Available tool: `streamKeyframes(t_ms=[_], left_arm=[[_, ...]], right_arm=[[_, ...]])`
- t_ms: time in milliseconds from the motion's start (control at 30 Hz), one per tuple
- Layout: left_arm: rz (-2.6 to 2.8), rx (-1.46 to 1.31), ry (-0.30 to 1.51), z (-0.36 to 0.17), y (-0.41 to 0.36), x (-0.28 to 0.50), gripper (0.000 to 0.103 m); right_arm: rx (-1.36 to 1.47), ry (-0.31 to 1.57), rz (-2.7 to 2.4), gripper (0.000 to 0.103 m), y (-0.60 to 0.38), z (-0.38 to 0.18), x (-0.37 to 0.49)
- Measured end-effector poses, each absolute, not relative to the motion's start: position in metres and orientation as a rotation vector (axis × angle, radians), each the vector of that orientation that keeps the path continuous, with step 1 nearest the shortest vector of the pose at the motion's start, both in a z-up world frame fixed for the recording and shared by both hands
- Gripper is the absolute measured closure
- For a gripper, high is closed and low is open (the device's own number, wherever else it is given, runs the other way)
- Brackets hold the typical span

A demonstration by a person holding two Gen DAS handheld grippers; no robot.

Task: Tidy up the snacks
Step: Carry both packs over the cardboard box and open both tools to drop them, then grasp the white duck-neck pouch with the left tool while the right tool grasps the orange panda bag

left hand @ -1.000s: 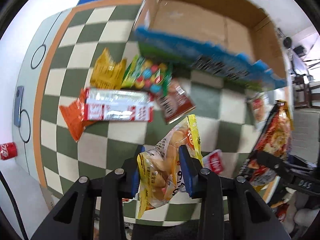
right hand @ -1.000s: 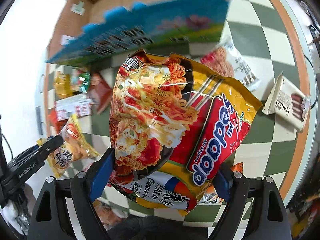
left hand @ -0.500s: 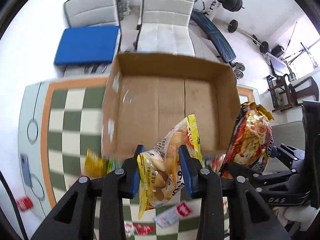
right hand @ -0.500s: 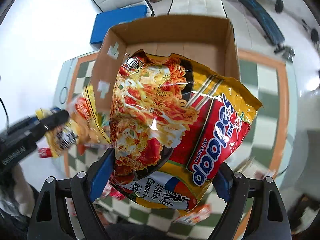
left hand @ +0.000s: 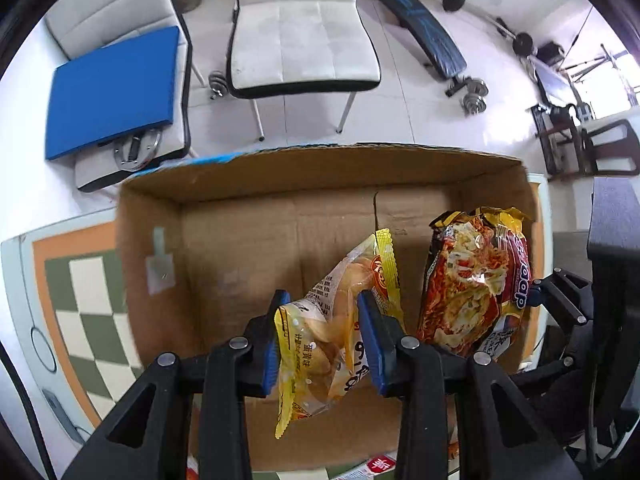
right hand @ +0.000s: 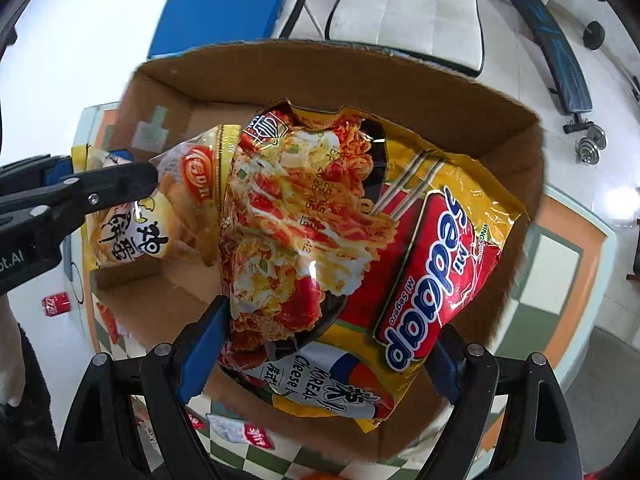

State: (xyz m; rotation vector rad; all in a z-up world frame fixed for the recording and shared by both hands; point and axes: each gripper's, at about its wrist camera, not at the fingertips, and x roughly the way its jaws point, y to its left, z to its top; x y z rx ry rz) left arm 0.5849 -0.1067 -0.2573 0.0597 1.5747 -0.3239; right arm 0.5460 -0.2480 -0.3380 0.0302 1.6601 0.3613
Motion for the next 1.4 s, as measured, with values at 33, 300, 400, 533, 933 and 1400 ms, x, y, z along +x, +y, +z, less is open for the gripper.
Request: streamKeyframes(t_ms=[33, 300, 400, 533, 933, 1400], left_arm=[[-0.324, 0.072, 1.578, -0.261, -0.108, 0.588, 0.07], [-0.268, 0.099, 1.599, -0.282, -0.107, 0.597, 0.055], [-0.262, 0.078, 1.604, -0.284, -0.101, 0.598, 0.024], [-0.244, 0.037, 1.59, -0.278, -0.094, 0.595, 0.019], [-0.181, 0.028, 1.479, -0.237, -0.082, 0.538, 0.014], [-0.104, 0.01, 1.277, -0.154, -0.051, 0.429, 0.013]], right_arm=[[0.027, 1.668, 0.359, 0.014, -0.245, -0.345, 0.553], [-0.046, 1.734, 0.33, 0.01, -0.244, -0.379, 0.573], [-0.035, 1.729, 0.32, 0.009, -0.25, -0.38, 0.575], [0.018, 1.719, 0.312, 0.009, -0.261, -0.369, 0.576], [0.102, 1.59, 0.183, 0.008, -0.255, -0.321, 0.545], [0.259, 1.436, 0.163, 0.008, -0.236, -0.256, 0.446]])
